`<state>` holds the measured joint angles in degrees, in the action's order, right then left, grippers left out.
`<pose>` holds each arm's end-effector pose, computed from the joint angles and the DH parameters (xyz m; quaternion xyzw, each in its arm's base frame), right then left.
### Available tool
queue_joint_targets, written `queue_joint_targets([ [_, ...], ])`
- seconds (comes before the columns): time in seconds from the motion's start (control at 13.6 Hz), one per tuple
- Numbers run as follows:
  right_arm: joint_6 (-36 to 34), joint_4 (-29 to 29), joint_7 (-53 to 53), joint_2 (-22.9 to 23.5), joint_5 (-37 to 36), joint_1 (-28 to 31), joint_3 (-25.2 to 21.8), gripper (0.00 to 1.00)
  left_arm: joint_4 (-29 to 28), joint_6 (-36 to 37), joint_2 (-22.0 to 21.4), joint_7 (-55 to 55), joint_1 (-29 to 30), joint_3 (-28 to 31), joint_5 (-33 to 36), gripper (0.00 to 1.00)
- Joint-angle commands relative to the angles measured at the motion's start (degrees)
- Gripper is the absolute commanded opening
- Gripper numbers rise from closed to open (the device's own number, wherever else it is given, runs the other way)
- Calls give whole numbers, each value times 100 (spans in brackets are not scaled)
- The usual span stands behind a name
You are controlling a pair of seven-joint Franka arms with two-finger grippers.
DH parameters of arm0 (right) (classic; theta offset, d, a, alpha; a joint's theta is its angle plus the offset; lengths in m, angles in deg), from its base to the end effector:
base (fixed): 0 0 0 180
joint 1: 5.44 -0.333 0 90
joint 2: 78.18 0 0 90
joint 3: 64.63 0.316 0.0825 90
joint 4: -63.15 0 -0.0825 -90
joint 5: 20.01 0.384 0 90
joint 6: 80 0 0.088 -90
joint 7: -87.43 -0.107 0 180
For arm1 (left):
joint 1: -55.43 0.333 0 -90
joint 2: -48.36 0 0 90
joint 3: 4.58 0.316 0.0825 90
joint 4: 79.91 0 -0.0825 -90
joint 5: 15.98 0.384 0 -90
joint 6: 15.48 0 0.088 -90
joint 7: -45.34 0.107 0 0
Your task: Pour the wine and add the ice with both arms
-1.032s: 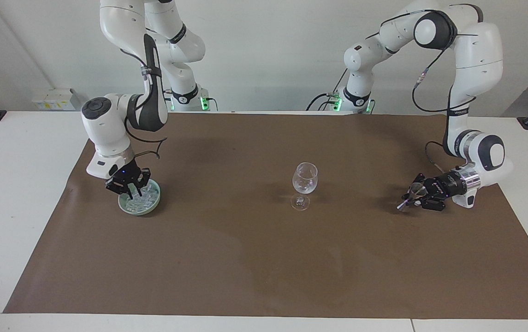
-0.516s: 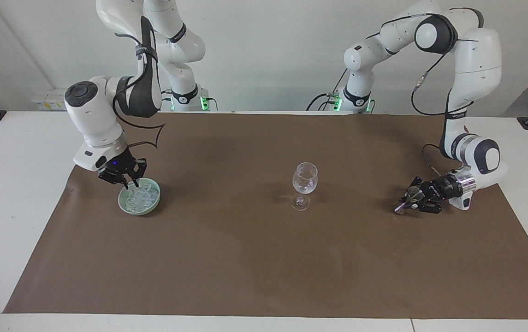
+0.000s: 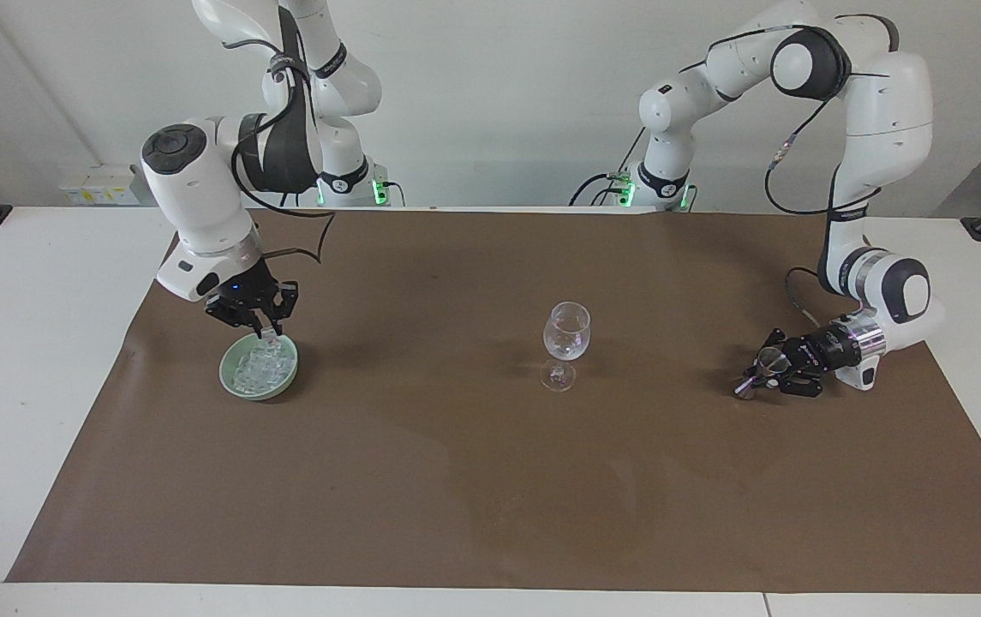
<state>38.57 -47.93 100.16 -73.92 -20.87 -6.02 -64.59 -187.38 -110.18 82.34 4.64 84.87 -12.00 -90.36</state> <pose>0.5820 0.0055 0.4503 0.9924 0.1196 0.0273 0.0096 0.5819 0.1367 0.2174 0.4599 0.6078 -0.4057 0.5043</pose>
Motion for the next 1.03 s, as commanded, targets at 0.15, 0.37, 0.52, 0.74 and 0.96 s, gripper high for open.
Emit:
queue_joint_targets([
  [0.15, -447, 331, -990, -22, -27, 14, 426, 0, 69, 101, 47, 9, 141, -58, 239, 55],
  [0.37, -808, 692, -1325, -22, -19, 14, 584, 0, 165, 268, 38, -17, 194, -67, 397, 100],
  [0.52, -914, 868, -1684, -65, 34, 23, 742, 0, 253, 286, 29, -35, 220, -58, 555, 100],
  [0.74, -1178, 1211, -1993, -66, 87, 23, 1005, 0, 499, 278, -15, -44, 308, -67, 1012, 100],
  [0.96, -1074, 1300, -2913, -48, 87, 23, 1488, 0, 666, 216, -155, -9, 387, -67, 1547, 100],
])
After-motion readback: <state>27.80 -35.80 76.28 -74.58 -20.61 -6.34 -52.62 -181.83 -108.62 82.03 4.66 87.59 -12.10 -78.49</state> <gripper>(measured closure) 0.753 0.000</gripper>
